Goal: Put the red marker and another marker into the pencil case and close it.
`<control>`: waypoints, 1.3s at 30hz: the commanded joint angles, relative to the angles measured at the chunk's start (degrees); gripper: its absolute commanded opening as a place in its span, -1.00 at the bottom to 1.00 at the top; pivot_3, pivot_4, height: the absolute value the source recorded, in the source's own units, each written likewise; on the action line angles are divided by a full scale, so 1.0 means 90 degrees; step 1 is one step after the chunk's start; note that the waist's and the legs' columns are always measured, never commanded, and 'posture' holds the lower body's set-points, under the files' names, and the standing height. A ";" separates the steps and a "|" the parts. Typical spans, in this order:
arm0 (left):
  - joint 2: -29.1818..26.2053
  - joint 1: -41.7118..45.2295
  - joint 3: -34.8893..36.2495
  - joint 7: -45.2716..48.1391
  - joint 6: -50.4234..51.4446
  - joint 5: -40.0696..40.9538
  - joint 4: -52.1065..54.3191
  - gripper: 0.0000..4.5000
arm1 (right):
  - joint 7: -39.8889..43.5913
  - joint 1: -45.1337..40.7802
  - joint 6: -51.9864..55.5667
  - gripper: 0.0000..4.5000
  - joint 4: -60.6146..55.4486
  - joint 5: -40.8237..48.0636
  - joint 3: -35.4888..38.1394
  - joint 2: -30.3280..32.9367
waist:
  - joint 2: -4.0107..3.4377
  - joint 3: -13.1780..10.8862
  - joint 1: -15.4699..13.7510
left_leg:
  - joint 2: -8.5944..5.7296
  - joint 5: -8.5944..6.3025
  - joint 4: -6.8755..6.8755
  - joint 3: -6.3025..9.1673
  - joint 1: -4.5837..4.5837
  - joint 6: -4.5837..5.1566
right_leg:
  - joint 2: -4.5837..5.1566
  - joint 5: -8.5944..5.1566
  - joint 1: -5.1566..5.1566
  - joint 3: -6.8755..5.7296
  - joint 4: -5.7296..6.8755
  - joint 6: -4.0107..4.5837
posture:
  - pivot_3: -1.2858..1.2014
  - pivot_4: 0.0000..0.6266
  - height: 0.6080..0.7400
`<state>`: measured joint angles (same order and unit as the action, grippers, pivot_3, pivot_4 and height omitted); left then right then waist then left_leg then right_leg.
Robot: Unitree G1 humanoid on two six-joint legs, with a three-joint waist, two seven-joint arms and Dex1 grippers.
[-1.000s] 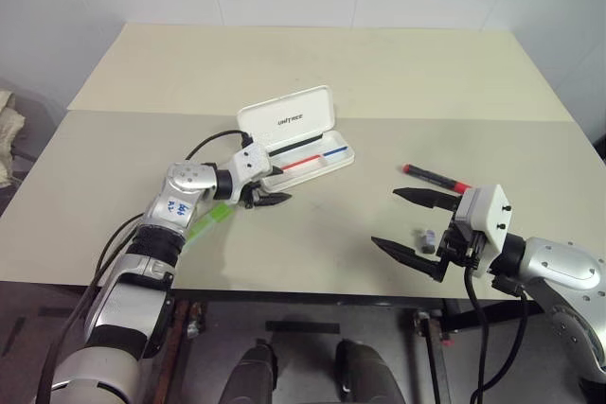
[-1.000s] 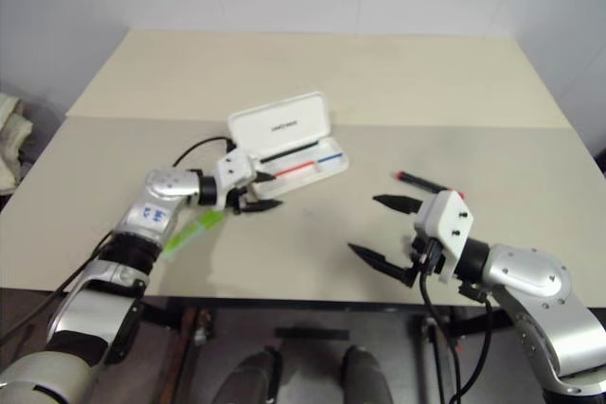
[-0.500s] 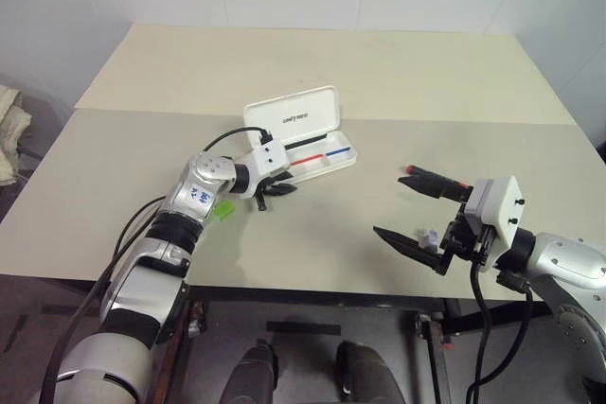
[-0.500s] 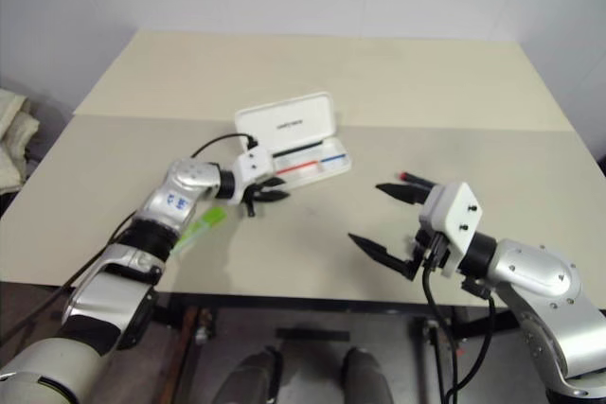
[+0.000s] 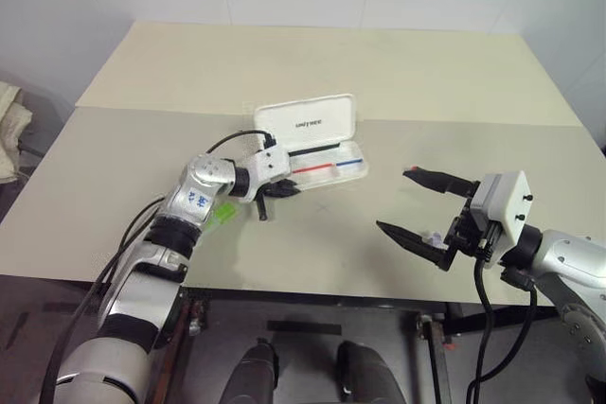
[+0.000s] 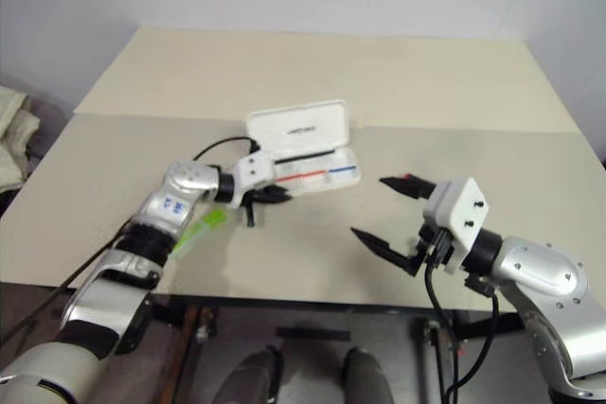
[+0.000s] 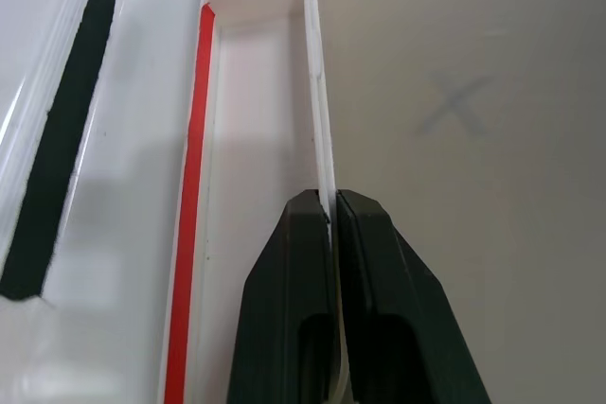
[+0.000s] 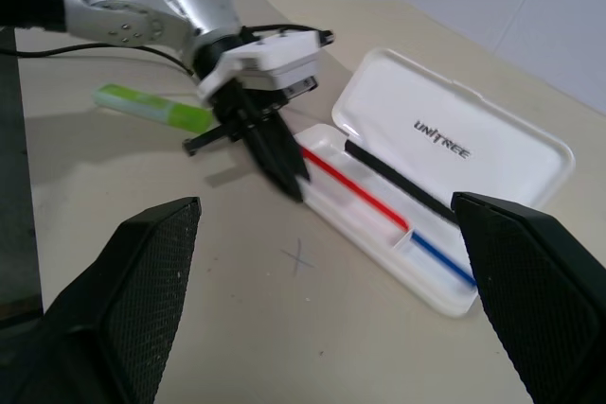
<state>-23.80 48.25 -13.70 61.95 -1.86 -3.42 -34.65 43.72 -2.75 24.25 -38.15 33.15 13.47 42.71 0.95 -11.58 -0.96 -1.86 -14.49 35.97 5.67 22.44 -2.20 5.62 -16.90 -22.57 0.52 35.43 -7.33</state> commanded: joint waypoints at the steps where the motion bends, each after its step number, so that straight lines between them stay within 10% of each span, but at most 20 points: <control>1: -0.0216 -0.0307 0.0125 0.0765 -0.0723 0.0573 0.0789 -0.98 | -0.0015 -0.0022 -0.0057 1.00 -0.0172 0.0075 0.0052 0.0008 | 0.0000 0.0000 -0.0003 | 0.0001 -0.0001 0.0000 -0.0001 0.0003 -0.0001 | 0.0000 -0.0001 -0.0003 0.0000 -0.0002 0.0002 | 0.03 -0.52 1.00; 21: -0.0398 -0.0850 -0.0262 0.0864 -0.0425 0.0367 0.1473 -0.98 | -0.0088 -0.0109 -0.0067 1.00 -0.0142 0.0086 -0.0112 -0.0096 | 0.0000 0.0000 -0.0042 | 0.0000 -0.0002 0.0007 0.0000 -0.0001 0.0005 | 0.0000 -0.0001 0.0000 0.0000 0.0007 0.0006 | 0.03 -0.52 1.00; 35: -0.0462 -0.1195 -0.0278 0.0801 0.0367 0.0475 0.2199 0.99 | -0.0169 -0.0134 0.0004 1.00 -0.0203 0.0151 -0.0108 -0.0087 | 0.0000 0.0000 -0.0027 | 0.0002 -0.0002 0.0009 0.0000 -0.0003 0.0004 | -0.0002 -0.0001 0.0000 0.0001 0.0011 0.0007 | 0.03 -0.52 1.00; 39: -0.0474 -0.1332 -0.0067 0.0880 0.0788 0.0893 0.2551 0.99 | -0.0100 -0.0182 -0.0005 1.00 -0.0079 0.0175 -0.0082 -0.0075 | 0.0000 0.0000 -0.0022 | 0.0002 -0.0002 0.0007 0.0000 -0.0002 0.0004 | -0.0001 -0.0001 0.0000 0.0001 0.0009 0.0007 | 0.03 -0.52 1.00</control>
<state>-27.76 36.73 -16.05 69.55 3.79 1.95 -14.92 42.68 -3.80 24.77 -38.04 33.49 11.64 42.14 0.94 -11.59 -1.16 -1.84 -14.51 36.03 5.66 22.42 -2.16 5.60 -16.91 -22.57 0.53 35.51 -7.26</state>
